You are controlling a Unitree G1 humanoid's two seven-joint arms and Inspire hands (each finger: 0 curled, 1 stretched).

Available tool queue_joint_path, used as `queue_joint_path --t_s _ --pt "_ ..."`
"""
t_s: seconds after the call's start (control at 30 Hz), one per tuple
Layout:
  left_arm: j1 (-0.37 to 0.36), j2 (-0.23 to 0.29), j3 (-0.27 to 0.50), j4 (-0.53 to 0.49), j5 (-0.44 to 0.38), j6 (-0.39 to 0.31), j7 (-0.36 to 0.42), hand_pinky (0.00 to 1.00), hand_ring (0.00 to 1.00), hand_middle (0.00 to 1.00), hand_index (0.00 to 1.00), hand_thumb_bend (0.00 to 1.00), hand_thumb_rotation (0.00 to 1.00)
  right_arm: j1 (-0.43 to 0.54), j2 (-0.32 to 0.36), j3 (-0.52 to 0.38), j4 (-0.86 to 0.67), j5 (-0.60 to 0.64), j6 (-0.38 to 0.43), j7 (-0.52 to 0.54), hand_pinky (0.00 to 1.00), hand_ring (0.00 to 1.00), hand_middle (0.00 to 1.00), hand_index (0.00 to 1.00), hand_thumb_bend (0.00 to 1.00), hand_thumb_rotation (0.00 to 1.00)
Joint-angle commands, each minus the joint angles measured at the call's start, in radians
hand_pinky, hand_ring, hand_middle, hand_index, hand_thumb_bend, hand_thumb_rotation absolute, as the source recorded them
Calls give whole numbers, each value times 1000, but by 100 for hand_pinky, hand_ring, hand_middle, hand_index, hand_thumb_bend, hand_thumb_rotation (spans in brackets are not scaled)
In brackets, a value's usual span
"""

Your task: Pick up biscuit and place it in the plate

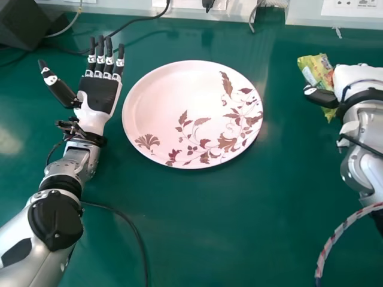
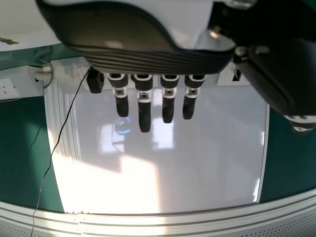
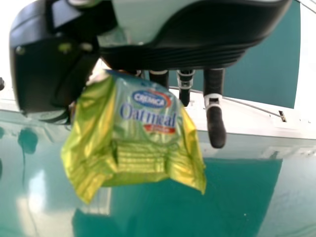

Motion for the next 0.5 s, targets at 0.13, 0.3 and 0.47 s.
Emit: queue_joint_path --t_s 0.13,0.3,0.47 --pt "-12 12 16 6 -14 -1 8 94 86 95 96 100 42 -15 -17 -13 -25 -36 -2 17 14 23 47 44 52 0" --pt "-11 12 10 5 -5 -10 -10 94 86 95 97 100 42 -16 -17 -25 -42 -48 -1 30 13 22 47 47 52 0" --pt "-11 13 4 6 4 -23 -11 93 87 95 97 100 43 -18 -18 -32 -63 -59 1 49 14 23 47 46 52 0"
